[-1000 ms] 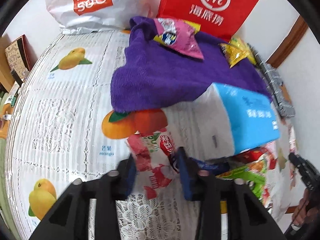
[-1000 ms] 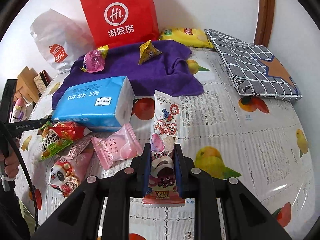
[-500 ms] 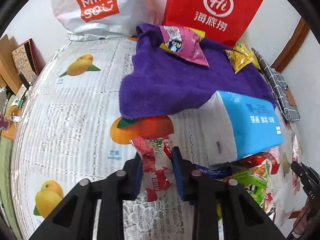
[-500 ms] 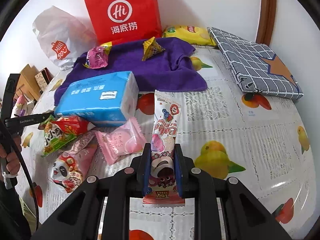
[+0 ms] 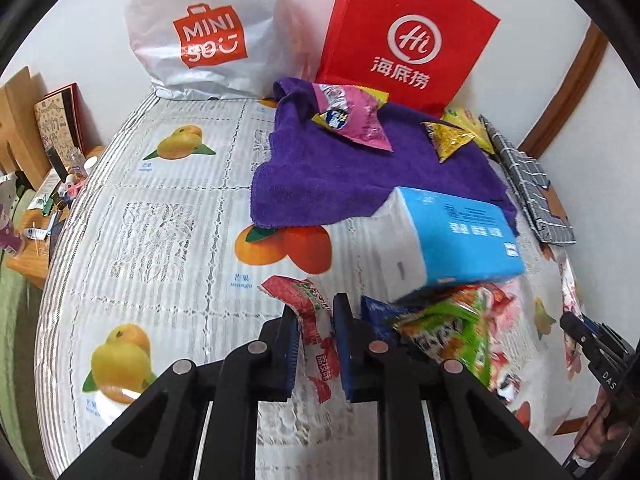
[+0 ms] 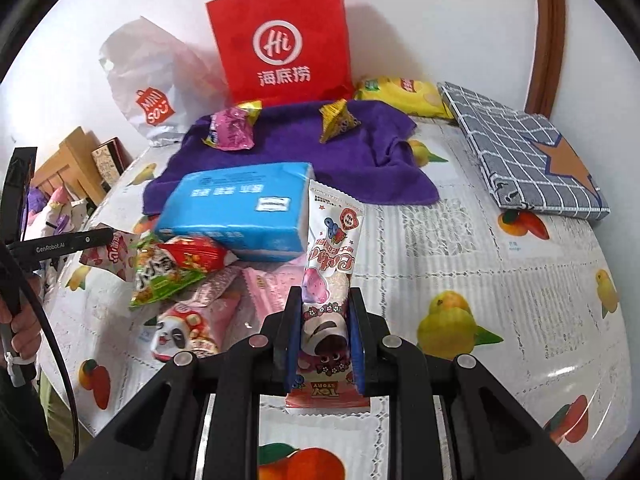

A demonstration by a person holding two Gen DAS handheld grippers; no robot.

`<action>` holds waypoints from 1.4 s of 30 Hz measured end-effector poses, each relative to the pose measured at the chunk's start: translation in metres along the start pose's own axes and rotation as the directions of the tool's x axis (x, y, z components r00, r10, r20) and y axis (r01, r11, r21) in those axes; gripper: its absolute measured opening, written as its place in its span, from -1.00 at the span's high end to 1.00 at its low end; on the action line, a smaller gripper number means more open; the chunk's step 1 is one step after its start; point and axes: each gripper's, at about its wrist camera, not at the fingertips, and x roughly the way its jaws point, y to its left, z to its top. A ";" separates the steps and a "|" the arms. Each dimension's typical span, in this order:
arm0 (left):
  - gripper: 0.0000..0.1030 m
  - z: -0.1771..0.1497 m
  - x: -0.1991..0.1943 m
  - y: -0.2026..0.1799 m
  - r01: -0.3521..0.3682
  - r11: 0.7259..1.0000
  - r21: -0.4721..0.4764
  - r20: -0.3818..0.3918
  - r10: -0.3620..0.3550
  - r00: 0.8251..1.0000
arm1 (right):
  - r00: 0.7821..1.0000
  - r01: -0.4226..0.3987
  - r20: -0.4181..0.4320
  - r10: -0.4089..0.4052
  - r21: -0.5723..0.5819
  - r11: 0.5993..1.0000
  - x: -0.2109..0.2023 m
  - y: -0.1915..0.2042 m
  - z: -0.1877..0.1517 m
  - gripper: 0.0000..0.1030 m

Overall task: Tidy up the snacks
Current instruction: 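Lift both held packets and carry them toward the purple towel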

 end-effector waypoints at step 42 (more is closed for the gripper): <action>0.69 0.044 -0.084 -0.080 0.162 0.983 0.091 0.132 -0.173 0.976 | 0.985 -0.024 0.171 0.024 0.002 1.000 -0.052 0.022 0.065 0.59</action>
